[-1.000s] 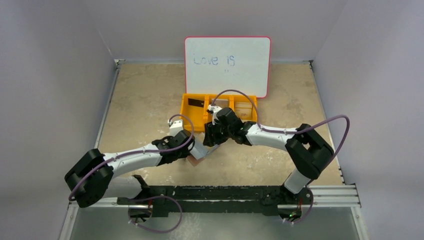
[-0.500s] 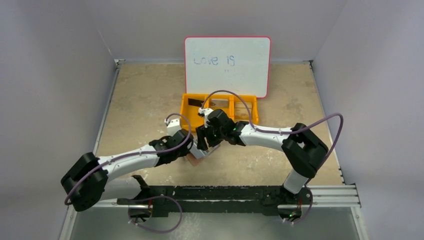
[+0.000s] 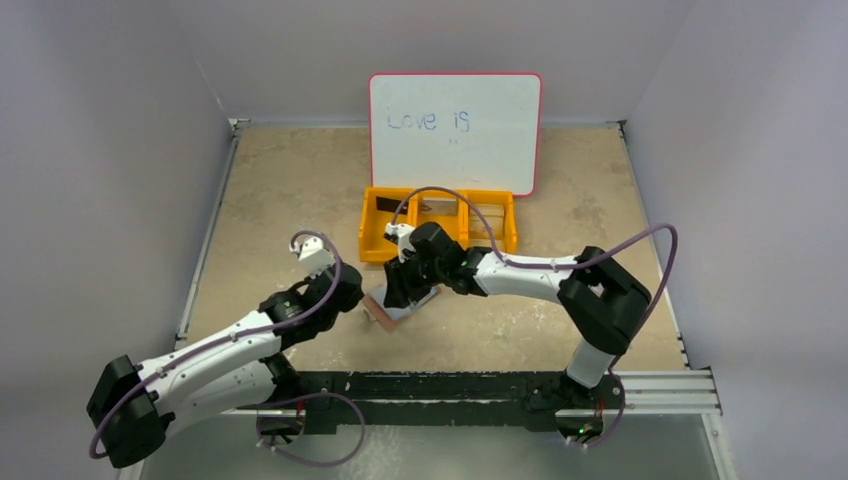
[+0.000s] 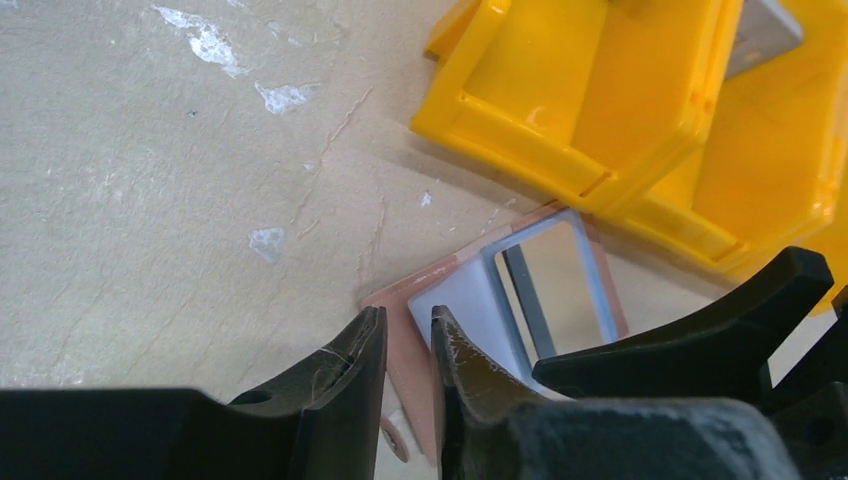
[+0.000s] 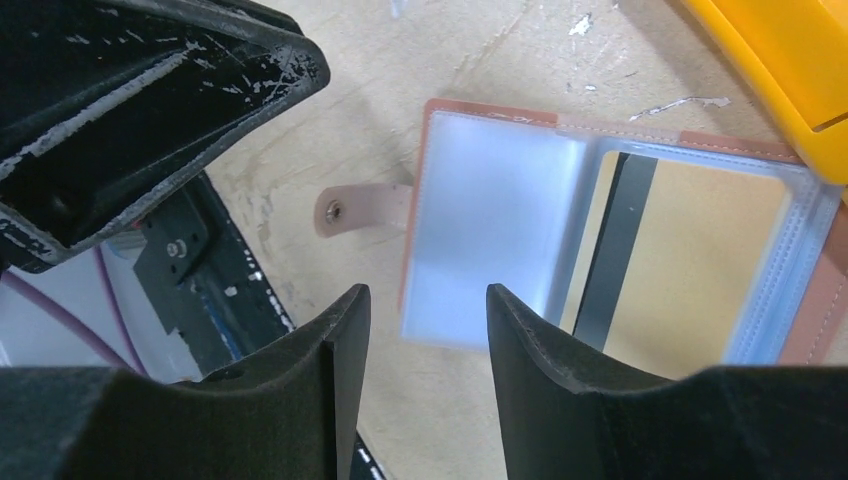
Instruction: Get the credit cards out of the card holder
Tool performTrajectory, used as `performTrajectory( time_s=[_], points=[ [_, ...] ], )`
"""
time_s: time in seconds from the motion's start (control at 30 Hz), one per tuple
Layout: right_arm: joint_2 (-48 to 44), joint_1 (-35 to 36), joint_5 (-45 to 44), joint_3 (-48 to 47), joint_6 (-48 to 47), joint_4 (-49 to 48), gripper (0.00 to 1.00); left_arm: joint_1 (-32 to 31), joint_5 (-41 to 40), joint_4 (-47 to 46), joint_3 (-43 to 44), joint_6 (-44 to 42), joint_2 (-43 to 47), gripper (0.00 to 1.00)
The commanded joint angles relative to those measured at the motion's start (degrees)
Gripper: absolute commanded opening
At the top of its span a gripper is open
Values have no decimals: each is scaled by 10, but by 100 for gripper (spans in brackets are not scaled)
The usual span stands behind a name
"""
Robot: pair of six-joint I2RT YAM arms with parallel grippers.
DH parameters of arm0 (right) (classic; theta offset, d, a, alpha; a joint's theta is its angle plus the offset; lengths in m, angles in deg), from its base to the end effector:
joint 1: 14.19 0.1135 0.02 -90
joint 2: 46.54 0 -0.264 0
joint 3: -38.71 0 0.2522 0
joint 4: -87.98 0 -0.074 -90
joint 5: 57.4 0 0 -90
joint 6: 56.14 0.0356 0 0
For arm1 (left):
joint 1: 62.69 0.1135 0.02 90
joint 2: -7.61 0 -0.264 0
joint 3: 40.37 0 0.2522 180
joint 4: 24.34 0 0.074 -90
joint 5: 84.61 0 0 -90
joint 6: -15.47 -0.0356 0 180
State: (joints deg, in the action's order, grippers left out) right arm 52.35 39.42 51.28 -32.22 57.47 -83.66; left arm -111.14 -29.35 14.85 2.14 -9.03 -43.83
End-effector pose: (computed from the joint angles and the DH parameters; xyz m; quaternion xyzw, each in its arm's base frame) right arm 0.2105 0.3049 0.1923 -0.2987 0.8315 0.3912 0.2578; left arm 0.1303 -0.1164 0.2039 -0.2377 0.8657 -0.1340 0.4197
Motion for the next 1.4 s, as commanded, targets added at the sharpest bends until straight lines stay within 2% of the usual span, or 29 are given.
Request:
performTrajectory(
  time_s=[0.0, 0.13, 0.3, 0.43, 0.57, 0.73, 1.0, 1.37],
  points=[
    [-66, -7, -12, 9, 16, -35, 49, -1, -11, -19, 22, 0, 30, 25],
    [-125, -19, -60, 53, 39, -61, 41, -1, 14, -60, 61, -34, 16, 31],
    [-191, -60, -116, 110, 81, -77, 40, -1, 40, -87, 97, -34, -45, 33],
    [-199, -128, -69, 149, 94, -91, 39, -1, 103, -142, 96, -11, -114, 32],
    [-173, -135, -22, 147, 69, -96, 40, -1, 156, -212, 68, 22, -157, 32],
    [-122, -135, 10, 129, 60, -98, 39, -1, 171, -283, 19, 60, -182, 32],
    [-60, -135, 24, 97, 36, -89, 38, -1, 181, -322, -18, 89, -219, 32],
    [1, -131, -56, 50, -23, -7, 32, -1, 181, -338, -54, 100, -249, 32]
  ],
)
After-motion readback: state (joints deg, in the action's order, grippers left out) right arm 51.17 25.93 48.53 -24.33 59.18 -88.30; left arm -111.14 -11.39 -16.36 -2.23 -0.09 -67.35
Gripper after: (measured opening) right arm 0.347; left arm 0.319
